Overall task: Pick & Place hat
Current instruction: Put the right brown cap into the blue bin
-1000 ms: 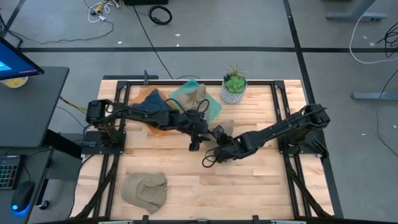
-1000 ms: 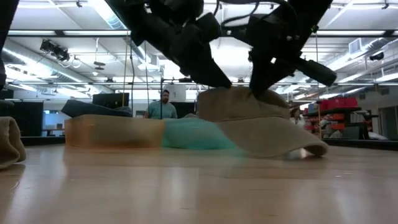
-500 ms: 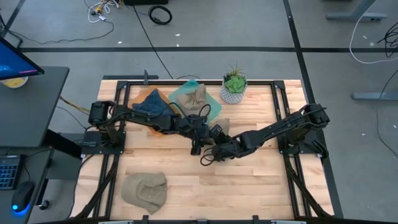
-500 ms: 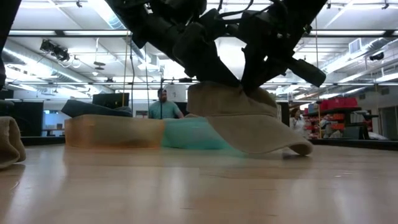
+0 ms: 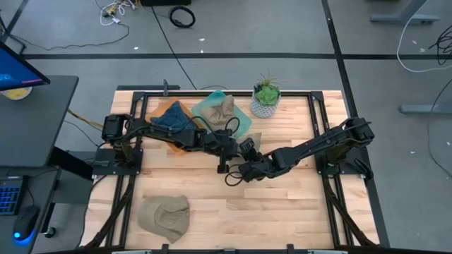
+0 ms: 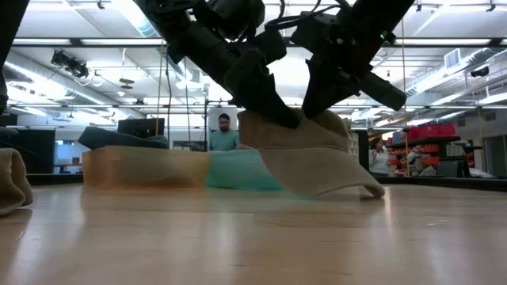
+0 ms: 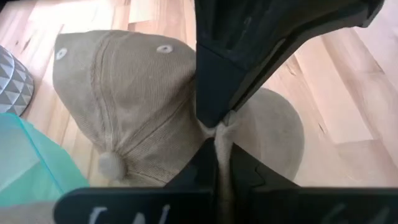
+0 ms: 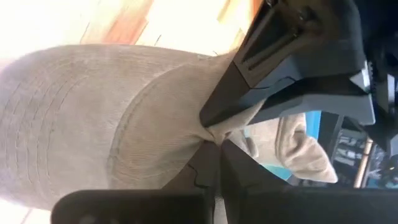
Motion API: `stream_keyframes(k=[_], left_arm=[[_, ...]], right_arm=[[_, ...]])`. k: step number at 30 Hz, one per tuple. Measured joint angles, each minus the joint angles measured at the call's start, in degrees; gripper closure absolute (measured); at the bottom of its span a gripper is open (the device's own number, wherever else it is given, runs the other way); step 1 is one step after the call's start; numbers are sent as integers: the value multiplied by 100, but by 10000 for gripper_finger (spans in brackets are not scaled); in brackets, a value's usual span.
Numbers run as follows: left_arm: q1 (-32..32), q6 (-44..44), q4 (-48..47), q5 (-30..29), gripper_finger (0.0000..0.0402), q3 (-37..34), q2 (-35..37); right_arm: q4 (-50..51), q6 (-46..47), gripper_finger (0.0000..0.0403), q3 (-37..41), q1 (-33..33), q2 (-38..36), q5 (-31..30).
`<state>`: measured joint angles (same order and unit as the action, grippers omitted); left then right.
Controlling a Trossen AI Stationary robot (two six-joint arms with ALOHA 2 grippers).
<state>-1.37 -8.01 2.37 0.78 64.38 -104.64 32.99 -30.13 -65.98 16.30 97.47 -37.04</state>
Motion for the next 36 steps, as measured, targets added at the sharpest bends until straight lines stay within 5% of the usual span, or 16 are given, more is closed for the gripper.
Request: stream_keyframes(k=[6,13,20,25,31,36], left_arm=[[28,133,27,-96,395,1,14],[24,737,-233,-924,389,24,216],[-43,729,-903,-2338,393,22,1138],[-318,593,-1132,-3331,384,24,1759],[-956,555,-1239,-3300,394,-25,1787],[-1340,615,-1287,-2267,387,-31,1155]], right_arm=[[244,632,361,0,-27,-9,-29],[1494,2427,288,0,-26,-10,-36],[2775,4164,243,0,10,-11,-13],[2870,4336,236,4,4,-11,-1],[2611,4321,236,4,2,-11,3],[2582,4319,236,7,2,-11,3]])
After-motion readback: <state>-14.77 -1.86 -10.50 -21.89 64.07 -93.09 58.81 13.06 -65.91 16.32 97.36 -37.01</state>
